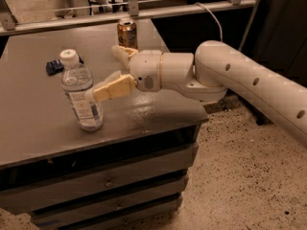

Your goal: Move blue plastic bottle near orange can

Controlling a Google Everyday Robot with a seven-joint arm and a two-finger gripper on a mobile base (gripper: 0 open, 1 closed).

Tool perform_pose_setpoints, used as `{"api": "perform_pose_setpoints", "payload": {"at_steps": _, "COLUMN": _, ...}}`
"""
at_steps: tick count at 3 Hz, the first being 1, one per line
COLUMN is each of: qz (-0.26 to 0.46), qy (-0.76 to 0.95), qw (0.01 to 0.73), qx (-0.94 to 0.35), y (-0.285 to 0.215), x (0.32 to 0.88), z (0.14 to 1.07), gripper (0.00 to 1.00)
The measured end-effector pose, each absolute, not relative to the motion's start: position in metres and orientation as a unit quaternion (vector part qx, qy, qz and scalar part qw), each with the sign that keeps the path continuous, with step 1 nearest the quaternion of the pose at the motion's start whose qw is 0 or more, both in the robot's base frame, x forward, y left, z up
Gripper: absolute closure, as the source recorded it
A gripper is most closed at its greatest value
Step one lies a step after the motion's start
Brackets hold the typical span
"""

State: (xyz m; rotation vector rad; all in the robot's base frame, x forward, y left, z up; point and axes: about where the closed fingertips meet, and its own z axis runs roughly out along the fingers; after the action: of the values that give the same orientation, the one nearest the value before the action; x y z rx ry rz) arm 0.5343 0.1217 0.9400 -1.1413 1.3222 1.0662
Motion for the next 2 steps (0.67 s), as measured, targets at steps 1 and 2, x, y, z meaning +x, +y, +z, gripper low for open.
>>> {"api": "perform_pose_setpoints", "payload": {"at_steps": 1, "qz": 0.476, "qy": 0.546, "qw": 0.503, "qx": -0.47, "y": 0.143, "x": 0.524, "z": 0.932, "gripper": 0.0}}
{"api": "perform_pose_setpoints", "payload": {"at_steps": 2, "qz": 0.493, "qy": 0.542, "qw": 0.49, "qx": -0.472, "y": 0.158, "x": 0.516, "z": 0.928, "gripper": 0.0}}
